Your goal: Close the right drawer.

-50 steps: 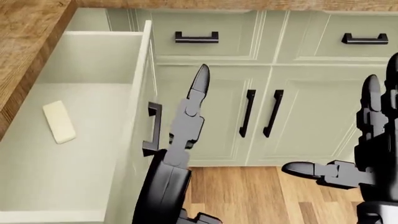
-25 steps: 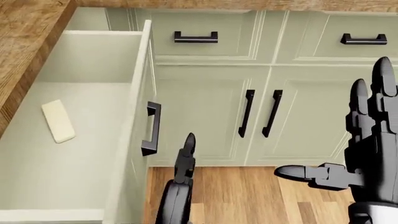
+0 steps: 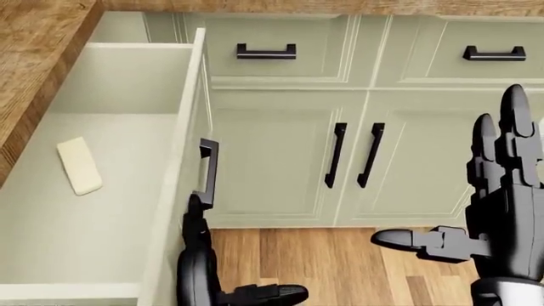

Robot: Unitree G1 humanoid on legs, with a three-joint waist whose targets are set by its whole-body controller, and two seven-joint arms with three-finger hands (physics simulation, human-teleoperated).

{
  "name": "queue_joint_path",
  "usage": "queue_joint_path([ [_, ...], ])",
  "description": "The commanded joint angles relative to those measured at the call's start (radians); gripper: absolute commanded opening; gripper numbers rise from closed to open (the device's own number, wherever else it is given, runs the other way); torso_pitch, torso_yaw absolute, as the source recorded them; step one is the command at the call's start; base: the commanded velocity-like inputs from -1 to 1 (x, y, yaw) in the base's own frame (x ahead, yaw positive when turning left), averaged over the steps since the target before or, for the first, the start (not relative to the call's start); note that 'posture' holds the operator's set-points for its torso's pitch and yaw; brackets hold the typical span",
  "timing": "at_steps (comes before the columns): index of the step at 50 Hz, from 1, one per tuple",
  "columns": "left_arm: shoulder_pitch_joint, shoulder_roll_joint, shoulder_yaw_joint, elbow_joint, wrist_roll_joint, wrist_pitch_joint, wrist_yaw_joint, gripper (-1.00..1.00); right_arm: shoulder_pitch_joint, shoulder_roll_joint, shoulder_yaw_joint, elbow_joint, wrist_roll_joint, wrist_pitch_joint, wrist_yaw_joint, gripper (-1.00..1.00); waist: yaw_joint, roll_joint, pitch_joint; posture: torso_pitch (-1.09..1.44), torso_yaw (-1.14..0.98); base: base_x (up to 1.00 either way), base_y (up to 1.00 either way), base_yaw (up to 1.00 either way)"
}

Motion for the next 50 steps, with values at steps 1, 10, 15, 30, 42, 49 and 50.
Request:
queue_joint_path([
  [1,-0.033,-0.010,0.013,-0.010,-0.031,-0.033,0.009,1.00,-0.018,-0.007,-0.003,-0.035,-0.001,-0.034,0.002,1.00,0.000,-0.005,-0.017,0.00,0.00,0.00,0.00,0.00],
  [10,-0.054,-0.006,0.036,0.035,-0.070,-0.033,0.008,1.00,-0.018,-0.008,-0.004,-0.039,0.000,-0.031,0.002,1.00,-0.002,-0.004,-0.019,0.00,0.00,0.00,0.00,0.00],
  [15,-0.057,-0.004,0.046,0.039,-0.087,-0.030,0.014,1.00,-0.017,-0.007,-0.004,-0.044,0.001,-0.027,0.002,1.00,-0.003,-0.004,-0.020,0.00,0.00,0.00,0.00,0.00],
  [30,-0.057,0.011,0.070,0.001,-0.103,-0.036,0.070,1.00,-0.022,-0.008,0.000,-0.022,0.000,-0.034,0.006,1.00,-0.008,-0.004,-0.019,0.00,0.00,0.00,0.00,0.00],
  [42,-0.069,0.018,0.088,0.012,-0.085,-0.032,0.153,1.00,-0.020,-0.008,0.001,-0.019,-0.001,-0.035,0.008,1.00,-0.014,-0.004,-0.019,0.00,0.00,0.00,0.00,0.00],
  [49,-0.064,0.024,0.095,-0.013,-0.084,-0.019,0.178,1.00,-0.020,-0.007,0.002,-0.011,-0.002,-0.041,0.010,1.00,-0.016,-0.003,-0.020,0.00,0.00,0.00,0.00,0.00],
  [50,-0.063,0.024,0.094,-0.016,-0.084,-0.017,0.181,1.00,-0.021,-0.007,0.001,-0.008,-0.002,-0.043,0.010,1.00,-0.017,-0.003,-0.019,0.00,0.00,0.00,0.00,0.00],
])
